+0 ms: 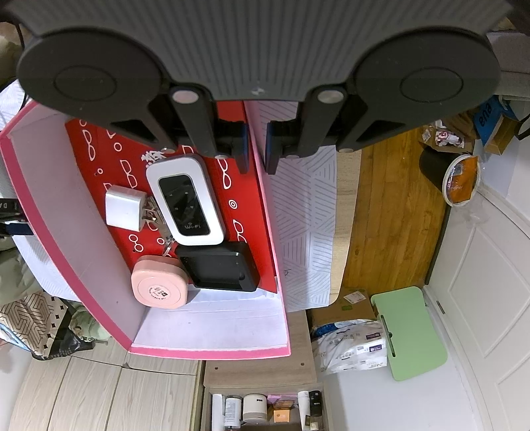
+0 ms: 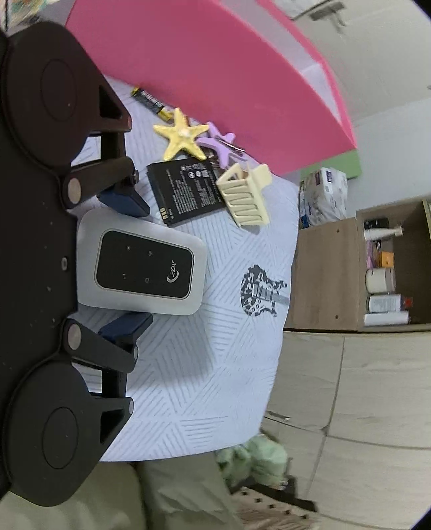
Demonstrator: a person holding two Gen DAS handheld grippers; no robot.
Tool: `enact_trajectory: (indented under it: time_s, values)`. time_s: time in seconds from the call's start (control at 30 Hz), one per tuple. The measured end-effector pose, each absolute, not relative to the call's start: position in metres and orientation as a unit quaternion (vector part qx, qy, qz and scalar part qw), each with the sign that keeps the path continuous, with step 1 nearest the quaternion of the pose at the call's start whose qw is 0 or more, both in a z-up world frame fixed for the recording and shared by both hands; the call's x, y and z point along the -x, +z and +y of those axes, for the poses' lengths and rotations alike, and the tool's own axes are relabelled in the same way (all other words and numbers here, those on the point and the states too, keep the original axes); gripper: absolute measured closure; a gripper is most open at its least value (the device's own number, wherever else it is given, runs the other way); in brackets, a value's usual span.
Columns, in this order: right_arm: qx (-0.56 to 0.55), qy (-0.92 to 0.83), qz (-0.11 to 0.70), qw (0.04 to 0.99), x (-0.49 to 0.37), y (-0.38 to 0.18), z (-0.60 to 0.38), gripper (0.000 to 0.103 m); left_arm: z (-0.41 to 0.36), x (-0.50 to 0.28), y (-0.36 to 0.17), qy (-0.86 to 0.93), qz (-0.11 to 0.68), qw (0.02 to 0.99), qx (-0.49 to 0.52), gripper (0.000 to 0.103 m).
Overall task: Organize rigid objects
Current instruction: 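Grasp the second white router with the right tool, then carry the white router into the pink box and open the right tool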
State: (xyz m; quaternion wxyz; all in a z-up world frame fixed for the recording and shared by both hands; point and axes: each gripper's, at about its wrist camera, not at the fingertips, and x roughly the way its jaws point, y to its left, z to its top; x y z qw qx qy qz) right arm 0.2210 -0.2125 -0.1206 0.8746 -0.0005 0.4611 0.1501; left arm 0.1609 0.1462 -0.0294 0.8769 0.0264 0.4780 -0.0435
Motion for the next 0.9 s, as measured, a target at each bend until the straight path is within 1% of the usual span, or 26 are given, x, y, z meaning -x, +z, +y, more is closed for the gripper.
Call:
enact_trajectory:
  time_s: [0.2, 0.33, 0.6, 0.8, 0.87, 0.9]
  values:
    - [-0.001, 0.159, 0.455, 0.876, -0.211, -0.111, -0.214, 0.036, 0.146, -0.161, -0.029, -0.044, 0.478, 0.877, -0.027, 0.094]
    - [0.019, 0.163, 0.445, 0.880, -0.204, -0.101, -0.210, 0.037, 0.146, -0.162, -0.030, -0.045, 0.479, 0.876, -0.025, 0.094]
    - [0.034, 0.157, 0.484, 0.860, -0.208, -0.118, -0.205, 0.037, 0.148, -0.163, -0.030, -0.047, 0.480, 0.876, -0.022, 0.094]
    - [0.053, 0.151, 0.480, 0.863, -0.212, -0.121, -0.198, 0.034, 0.149, -0.164, -0.031, -0.049, 0.483, 0.874, -0.021, 0.094]
    - [0.050, 0.146, 0.479, 0.864, -0.215, -0.121, -0.199, 0.038, 0.149, -0.164, -0.031, -0.048, 0.483, 0.874, -0.024, 0.094]
    - [0.048, 0.145, 0.478, 0.865, -0.216, -0.120, -0.200, 0.038, 0.149, -0.164, -0.031, -0.048, 0.483, 0.874, -0.025, 0.094]
